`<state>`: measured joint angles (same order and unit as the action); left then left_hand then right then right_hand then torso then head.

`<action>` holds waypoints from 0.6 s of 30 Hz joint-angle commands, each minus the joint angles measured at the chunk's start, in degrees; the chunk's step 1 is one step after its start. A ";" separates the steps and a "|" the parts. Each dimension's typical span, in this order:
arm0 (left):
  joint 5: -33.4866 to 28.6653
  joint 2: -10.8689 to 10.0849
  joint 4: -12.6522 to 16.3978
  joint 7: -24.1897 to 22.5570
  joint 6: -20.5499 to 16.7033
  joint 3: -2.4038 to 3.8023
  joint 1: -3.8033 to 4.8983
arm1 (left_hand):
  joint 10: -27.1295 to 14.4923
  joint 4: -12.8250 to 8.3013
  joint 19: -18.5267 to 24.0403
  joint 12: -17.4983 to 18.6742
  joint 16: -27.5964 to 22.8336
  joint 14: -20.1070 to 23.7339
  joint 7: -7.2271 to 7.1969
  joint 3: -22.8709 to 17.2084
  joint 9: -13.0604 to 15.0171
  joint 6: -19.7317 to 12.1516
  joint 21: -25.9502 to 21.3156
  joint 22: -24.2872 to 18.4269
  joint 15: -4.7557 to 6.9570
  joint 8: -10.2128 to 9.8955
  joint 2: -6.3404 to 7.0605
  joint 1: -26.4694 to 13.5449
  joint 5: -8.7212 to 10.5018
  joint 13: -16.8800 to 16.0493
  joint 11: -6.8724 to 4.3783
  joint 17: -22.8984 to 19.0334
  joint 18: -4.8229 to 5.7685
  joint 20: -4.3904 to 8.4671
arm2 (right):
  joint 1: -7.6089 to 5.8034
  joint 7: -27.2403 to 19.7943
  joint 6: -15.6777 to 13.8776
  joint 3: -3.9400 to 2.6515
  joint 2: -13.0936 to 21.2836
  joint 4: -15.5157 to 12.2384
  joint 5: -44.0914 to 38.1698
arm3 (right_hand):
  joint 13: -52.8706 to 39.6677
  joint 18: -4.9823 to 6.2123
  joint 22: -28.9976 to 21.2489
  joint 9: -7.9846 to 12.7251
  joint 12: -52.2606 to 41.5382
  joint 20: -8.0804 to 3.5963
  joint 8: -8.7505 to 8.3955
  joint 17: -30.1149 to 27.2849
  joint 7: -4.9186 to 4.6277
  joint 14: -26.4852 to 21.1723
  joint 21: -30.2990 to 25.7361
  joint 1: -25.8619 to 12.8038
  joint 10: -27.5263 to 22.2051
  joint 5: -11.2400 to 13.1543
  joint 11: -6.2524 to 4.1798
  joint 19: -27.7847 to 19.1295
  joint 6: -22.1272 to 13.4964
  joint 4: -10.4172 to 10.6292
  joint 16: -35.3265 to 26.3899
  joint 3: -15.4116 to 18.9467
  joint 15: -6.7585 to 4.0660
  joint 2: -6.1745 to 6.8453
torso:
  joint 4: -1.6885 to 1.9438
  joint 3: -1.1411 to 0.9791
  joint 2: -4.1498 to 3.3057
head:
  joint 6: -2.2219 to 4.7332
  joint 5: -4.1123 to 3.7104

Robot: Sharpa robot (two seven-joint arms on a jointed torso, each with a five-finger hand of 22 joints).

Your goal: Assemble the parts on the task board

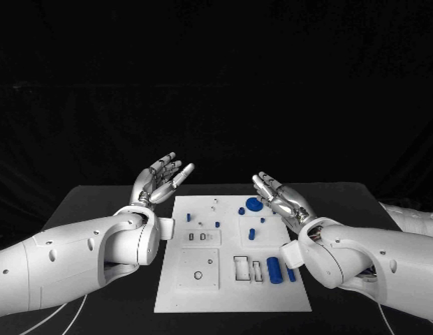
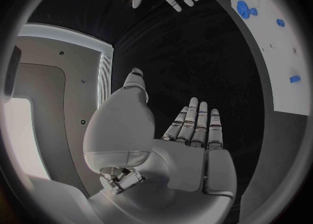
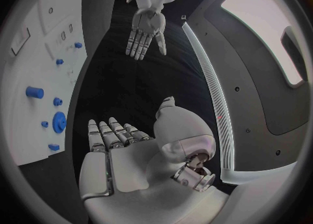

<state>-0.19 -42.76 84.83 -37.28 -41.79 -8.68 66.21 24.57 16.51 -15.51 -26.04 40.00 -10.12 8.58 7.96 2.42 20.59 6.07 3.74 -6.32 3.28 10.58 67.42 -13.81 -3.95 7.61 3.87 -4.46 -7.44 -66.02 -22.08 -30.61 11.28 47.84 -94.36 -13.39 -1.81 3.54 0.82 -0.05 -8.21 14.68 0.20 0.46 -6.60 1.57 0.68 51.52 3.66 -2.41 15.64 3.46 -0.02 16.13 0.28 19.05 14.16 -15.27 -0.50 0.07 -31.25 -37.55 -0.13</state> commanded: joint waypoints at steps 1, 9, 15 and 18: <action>0.43 0.21 -0.15 -10.14 2.45 -0.15 0.28 | 3.87 0.74 -8.39 -2.57 2.61 -3.69 2.07 0.15 0.14 1.59 4.23 2.01 -3.93 -0.29 0.35 1.82 -0.64 0.00 3.42 0.06 -0.90 -4.15 | -0.44 3.52 7.82 0.53 0.21 -0.46 -7.61 | -0.42 1.88 1.02 0.05 -2.17 1.57 -0.20 1.01 -10.44 4.36 1.78 3.09 1.12 -0.31 0.98 3.74 0.02 0.43 1.90 1.29 0.91 -0.87 | -0.01 0.01 0.00 | -0.01 0.00; 0.39 0.62 -0.86 -8.22 5.89 -0.27 0.27 | 3.43 0.83 -13.19 -2.06 2.38 -7.70 1.69 1.43 0.23 2.63 6.73 2.86 -7.41 -0.58 1.91 1.88 -1.36 0.28 6.46 -0.24 -1.04 -7.74 | -0.62 2.16 8.05 0.72 -0.91 3.59 -8.86 | -1.05 3.53 6.22 -0.07 -6.61 1.40 -0.07 4.91 -10.27 31.01 12.32 5.06 5.04 -0.29 0.20 30.35 0.36 0.51 11.50 1.74 -0.65 -1.13 | 0.40 0.10 -0.46 | -1.71 1.28; 0.47 0.63 -0.97 -6.92 6.96 -0.34 0.27 | 2.59 0.85 -13.52 -1.45 1.28 -8.41 5.20 2.36 0.53 5.12 6.81 2.67 -7.24 -0.20 2.95 1.77 -2.03 0.28 6.51 -0.28 -1.78 -8.54 | -0.95 2.85 8.22 0.72 -0.48 4.22 -12.19 | -1.22 7.24 9.00 -0.52 -9.15 -0.46 0.47 8.37 -8.91 54.80 19.96 5.92 8.25 -0.33 -2.83 48.18 1.89 0.48 20.23 2.40 -6.08 -0.97 | 0.90 0.07 -1.22 | -2.03 1.66; 0.75 0.52 -0.82 -6.30 7.21 -0.37 0.28 | 2.52 0.85 -13.57 -1.33 0.86 -8.59 6.22 2.41 0.61 5.95 6.78 2.57 -7.12 -0.07 2.99 1.73 -2.15 0.25 6.28 -0.28 -2.08 -8.72 | -1.44 3.46 8.69 0.72 -0.19 4.38 -14.55 | -1.15 6.98 10.83 -0.85 -9.49 -3.06 0.93 10.97 -8.01 65.34 24.24 6.18 9.20 -0.29 -4.28 55.88 3.23 0.45 25.60 2.71 -8.83 -1.04 | 1.20 0.10 -1.97 | -2.15 1.73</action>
<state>-0.11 -42.27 83.81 -38.80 -36.97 -9.06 66.40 27.23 17.36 -28.92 -27.73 41.15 -18.34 9.09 10.11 2.96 26.21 12.66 6.36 -13.50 3.06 13.21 69.12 -15.80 -3.72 13.84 3.64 -5.81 -15.99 -67.31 -19.36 -23.89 12.02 47.59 -90.00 -23.18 -3.02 10.20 11.44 -0.87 -17.54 11.96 0.97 11.12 -7.09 65.50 24.38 57.17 12.93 -2.78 11.73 58.35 3.03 16.45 25.19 21.41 5.76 -16.43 0.32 0.15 -32.44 -39.62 1.52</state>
